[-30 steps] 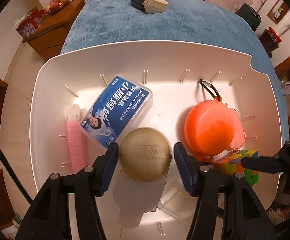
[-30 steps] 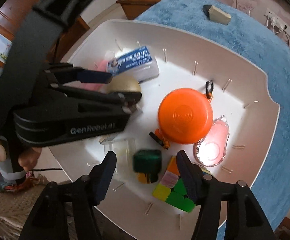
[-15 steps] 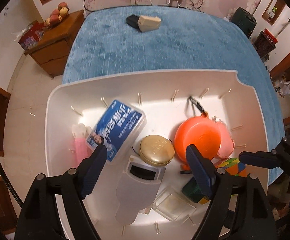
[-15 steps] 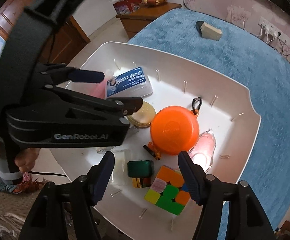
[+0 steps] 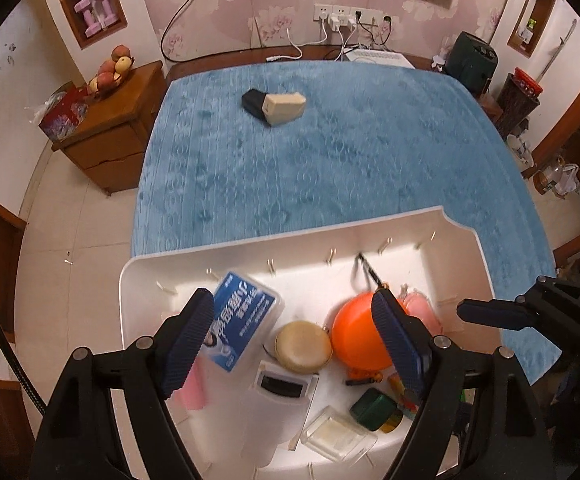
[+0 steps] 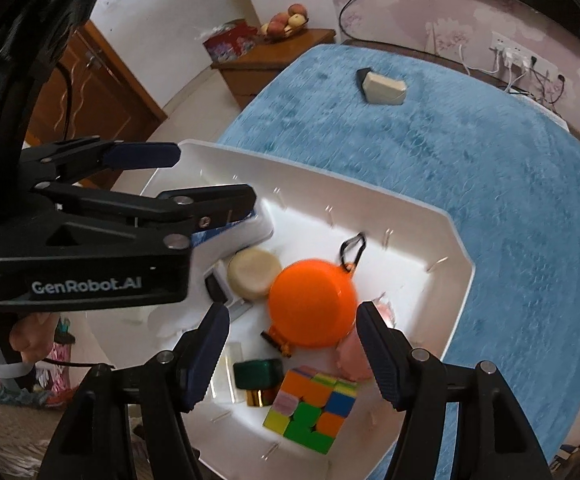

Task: Organize rigid objects
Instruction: 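Move both tools back toward the charger and plug adapter on the blanket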

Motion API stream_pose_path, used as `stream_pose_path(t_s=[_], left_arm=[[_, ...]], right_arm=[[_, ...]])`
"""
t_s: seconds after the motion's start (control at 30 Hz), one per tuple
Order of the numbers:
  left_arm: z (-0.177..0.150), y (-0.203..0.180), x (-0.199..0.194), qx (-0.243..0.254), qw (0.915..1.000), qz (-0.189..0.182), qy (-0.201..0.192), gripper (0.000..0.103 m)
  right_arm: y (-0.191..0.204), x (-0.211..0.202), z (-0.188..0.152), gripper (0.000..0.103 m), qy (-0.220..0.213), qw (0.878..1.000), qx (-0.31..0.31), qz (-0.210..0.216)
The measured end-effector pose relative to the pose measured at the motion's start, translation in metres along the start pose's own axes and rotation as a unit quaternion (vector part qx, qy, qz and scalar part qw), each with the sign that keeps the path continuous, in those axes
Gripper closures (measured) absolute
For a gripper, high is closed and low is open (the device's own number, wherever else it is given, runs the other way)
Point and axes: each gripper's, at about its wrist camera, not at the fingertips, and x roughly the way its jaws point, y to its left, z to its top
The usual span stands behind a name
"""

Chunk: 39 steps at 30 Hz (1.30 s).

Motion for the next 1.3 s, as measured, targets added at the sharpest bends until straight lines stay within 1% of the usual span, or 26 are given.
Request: stream_pose_path(t_s=[0.23, 0.53, 0.67, 0.8, 0.93, 1.1, 1.3], left_arm=[[0.019, 0.007, 0.001, -0.004, 1.0000, -0.002, -0.004, 0.020], [0.049, 0.030, 0.007, -0.018, 0.9998, -0.004, -0.005, 0.020], [0.064, 0.039, 0.011, -0.022, 0.9997, -0.003, -0.010, 0.020], [0.084, 0.047, 0.015, -0.022, 0.9996, 0.000, -0.018, 0.020], [0.109, 0.057, 0.014, -0.035, 0.9989, -0.004, -0.032, 0.020], [0.132, 0.068, 0.015, -0.054, 0.9976, -0.005, -0.042, 0.020], [0.159, 0.075, 0.019, -0.052, 0.9974, 0.004, -0.049, 0.020]], right_arm=[[-0.011, -0.005, 0.015, 0.036, -0.015, 1.000, 0.019, 0.000], [-0.023, -0.004, 0.038, 0.036, -0.032, 0.999, 0.039, -0.007], [-0.027, -0.003, 0.050, 0.036, -0.036, 0.999, 0.037, -0.010], [-0.030, -0.002, 0.071, 0.036, -0.038, 0.999, 0.021, -0.015], [-0.031, 0.002, 0.095, 0.036, -0.034, 0.999, 0.004, -0.017], [-0.031, 0.009, 0.128, 0.036, -0.040, 0.998, -0.027, -0.037], [-0.040, 0.020, 0.163, 0.036, -0.043, 0.997, -0.046, -0.048]])
